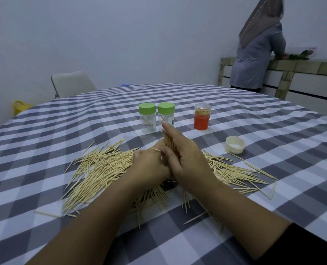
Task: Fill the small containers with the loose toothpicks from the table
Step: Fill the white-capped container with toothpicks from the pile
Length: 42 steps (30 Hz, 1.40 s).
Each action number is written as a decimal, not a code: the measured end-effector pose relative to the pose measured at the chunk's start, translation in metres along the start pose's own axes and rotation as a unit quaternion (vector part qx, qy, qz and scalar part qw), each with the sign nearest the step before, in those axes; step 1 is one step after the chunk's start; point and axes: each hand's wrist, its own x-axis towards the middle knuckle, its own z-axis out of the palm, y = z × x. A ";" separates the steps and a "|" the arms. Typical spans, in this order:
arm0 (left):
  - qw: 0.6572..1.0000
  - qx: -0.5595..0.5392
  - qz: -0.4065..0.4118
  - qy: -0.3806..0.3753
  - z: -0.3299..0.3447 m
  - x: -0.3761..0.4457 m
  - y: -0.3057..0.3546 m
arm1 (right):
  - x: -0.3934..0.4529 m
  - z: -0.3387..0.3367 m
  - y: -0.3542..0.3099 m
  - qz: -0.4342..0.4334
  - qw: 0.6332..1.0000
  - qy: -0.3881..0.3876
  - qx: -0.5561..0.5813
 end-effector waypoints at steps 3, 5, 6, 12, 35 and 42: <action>1.000 0.001 0.016 0.017 0.000 -0.001 0.001 | 0.002 0.001 0.000 -0.017 1.000 0.017 0.005; 0.999 0.032 0.023 0.018 -0.001 -0.002 0.003 | 0.003 0.001 0.000 -0.033 0.999 0.017 0.011; 0.998 0.059 0.025 0.013 -0.001 -0.002 0.004 | 0.002 0.001 0.000 -0.035 0.999 0.010 0.012; 0.962 0.271 0.011 -0.037 0.003 0.011 -0.006 | -0.001 0.007 0.003 -0.087 0.996 0.006 -0.007; 0.999 -0.019 -0.009 0.049 0.009 0.008 -0.015 | 0.004 -0.009 0.009 0.118 0.989 0.044 0.077; 0.996 0.022 -0.021 0.081 0.011 0.013 -0.019 | 0.006 -0.013 0.011 0.106 0.993 -0.024 -0.041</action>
